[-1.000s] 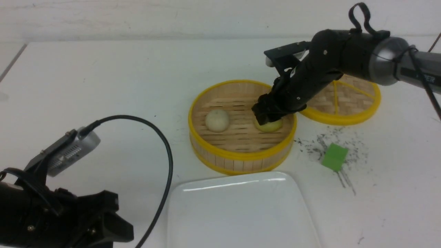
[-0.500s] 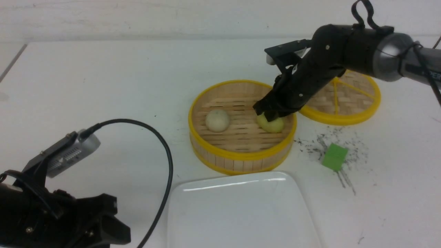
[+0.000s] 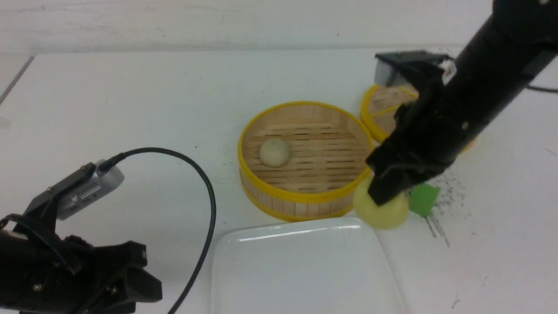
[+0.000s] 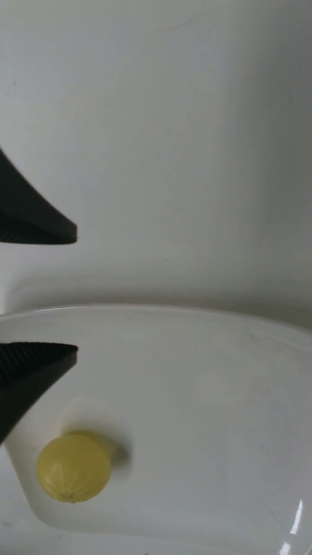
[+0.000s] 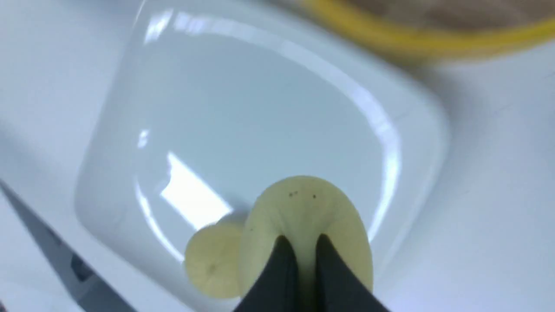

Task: Put the steamed buns into the plate on the white tablecloth.
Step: 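Move the steamed bun from the bamboo steamer onto the white plate with the right gripper, then reach into the bamboo steamer and grasp a bun with the left gripper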

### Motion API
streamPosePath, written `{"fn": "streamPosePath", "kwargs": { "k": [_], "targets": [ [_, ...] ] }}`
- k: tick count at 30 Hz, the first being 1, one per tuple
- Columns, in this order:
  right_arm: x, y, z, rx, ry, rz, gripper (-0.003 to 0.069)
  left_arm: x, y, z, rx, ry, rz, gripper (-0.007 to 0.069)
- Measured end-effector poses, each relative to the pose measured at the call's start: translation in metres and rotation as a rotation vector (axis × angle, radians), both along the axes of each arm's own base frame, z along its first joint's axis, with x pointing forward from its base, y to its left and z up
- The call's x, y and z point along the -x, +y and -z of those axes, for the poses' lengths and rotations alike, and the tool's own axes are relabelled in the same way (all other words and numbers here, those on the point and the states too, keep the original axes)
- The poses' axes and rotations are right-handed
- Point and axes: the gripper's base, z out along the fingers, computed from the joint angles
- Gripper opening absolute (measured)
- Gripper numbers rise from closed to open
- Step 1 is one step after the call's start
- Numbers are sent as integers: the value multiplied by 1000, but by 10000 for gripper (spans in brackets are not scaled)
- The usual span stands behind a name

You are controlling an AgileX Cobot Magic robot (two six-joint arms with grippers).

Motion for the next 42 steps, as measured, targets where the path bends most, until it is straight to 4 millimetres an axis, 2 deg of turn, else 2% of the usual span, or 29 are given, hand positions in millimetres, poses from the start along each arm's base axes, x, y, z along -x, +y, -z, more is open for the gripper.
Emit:
{"fn": "streamPosePath", "kwargs": {
  "k": [2,3,5,8,11,15,19,21,22,24,27,28,30,33,36,37,39,40,42],
  "targets": [
    [9,5,15,9,13,-1,21,0,0,0,-2,-4,5,337],
    [18,14,36,15,0,11,27,0,0,0,-7,-11,12,337],
    [23,23,54,19,-32,31,40,-1,0,0,-14,-22,21,337],
    [27,38,81,30,-120,49,102,-2,1,0,-24,-43,27,337],
    [25,48,95,36,-151,56,209,-4,2,-1,-31,-60,22,337],
    [28,49,97,55,-125,36,346,-5,2,-1,-35,-72,14,337],
    [30,44,80,70,-83,13,378,-5,2,-1,-34,-73,14,337],
    [29,35,52,44,-107,15,340,-7,2,-4,-34,-85,14,337],
    [28,35,48,39,-112,17,335,-7,2,-4,-34,-85,14,337],
    [32,19,15,13,-161,25,239,-12,2,-13,-34,-117,14,337],
    [45,-11,-20,33,-212,28,113,-19,2,-28,-35,-169,14,337],
    [48,-14,-24,31,-223,29,104,-20,2,-29,-36,-173,15,335],
    [69,-47,-52,76,-273,43,3,-25,3,-42,-59,-218,24,307],
    [95,-81,-77,113,-345,84,-16,-28,6,-50,-97,-236,19,235],
    [133,-116,-96,105,-455,173,-16,-32,11,-59,-149,-220,-3,111],
    [136,-118,-95,106,-459,179,-16,-32,11,-59,-153,-215,-2,92],
    [170,-140,-95,81,-546,260,-16,-41,14,-69,-176,-191,-41,19],
    [186,-148,-95,59,-591,289,-16,-44,15,-72,-181,-183,-56,8],
    [216,-163,-81,13,-695,333,-16,-55,16,-80,-174,-152,-81,2]
  ]
}}
